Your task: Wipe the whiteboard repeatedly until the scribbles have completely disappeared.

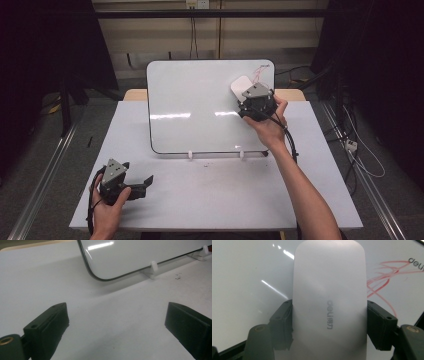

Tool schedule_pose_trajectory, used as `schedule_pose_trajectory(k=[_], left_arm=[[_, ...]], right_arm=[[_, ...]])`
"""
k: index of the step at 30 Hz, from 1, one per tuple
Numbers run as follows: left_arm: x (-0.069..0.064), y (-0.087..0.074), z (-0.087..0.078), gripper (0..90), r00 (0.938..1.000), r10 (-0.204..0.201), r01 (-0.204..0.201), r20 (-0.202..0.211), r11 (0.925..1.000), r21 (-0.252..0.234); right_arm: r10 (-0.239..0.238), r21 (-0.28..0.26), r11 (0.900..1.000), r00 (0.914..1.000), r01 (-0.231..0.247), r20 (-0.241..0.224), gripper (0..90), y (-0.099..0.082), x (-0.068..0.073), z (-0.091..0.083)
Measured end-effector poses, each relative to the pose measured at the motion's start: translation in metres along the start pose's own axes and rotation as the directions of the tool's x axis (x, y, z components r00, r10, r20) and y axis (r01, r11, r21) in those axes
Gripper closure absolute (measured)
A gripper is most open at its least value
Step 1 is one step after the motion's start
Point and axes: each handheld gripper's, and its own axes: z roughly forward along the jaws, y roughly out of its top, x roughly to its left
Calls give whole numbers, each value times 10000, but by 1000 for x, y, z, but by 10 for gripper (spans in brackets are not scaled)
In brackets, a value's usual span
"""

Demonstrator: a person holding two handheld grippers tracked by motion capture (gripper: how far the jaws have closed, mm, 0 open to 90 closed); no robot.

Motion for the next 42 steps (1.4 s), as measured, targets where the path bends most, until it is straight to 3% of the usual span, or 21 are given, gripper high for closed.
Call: schedule_pose_trajectory(k=[11, 23, 28, 35, 36, 38, 39, 42], left_arm=[[1, 0, -1, 50, 10000, -53, 53, 32, 10000, -48], [1, -1, -2, 50, 10000, -74, 74, 20, 10000, -30], [1, -1, -2, 50, 10000, -79, 79, -13, 10000, -48], [1, -1, -3, 50, 10000, -87, 87, -26, 10000, -49], [2, -1, -3, 50, 10000, -83, 83, -31, 10000, -45], [2, -1, -3, 50, 10000, -66, 66, -19, 10000, -34], [2, -1, -3, 50, 10000, -60, 60, -23, 10000, -26], [2, -1, -3, 50, 10000, -67, 67, -30, 10000, -36]], right_arm=[[705, -64, 9975, 9973, -703, 229, 313, 15, -24, 5], [1102, -22, 9939, 9928, -1102, 473, 313, 19, -36, 6], [1477, -2, 9890, 9870, -1480, 633, 313, 17, -43, 4], [2059, 112, 9781, 9744, -2077, 901, 313, 15, -50, 2], [2319, 116, 9721, 9673, -2343, 1027, 313, 14, -53, 1], [2459, 112, 9685, 9631, -2486, 1098, 313, 14, -54, 1], [2749, 130, 9603, 9532, -2787, 1260, 313, 13, -56, 0], [2922, 143, 9549, 9471, -2966, 1325, 313, 12, -57, -1]])
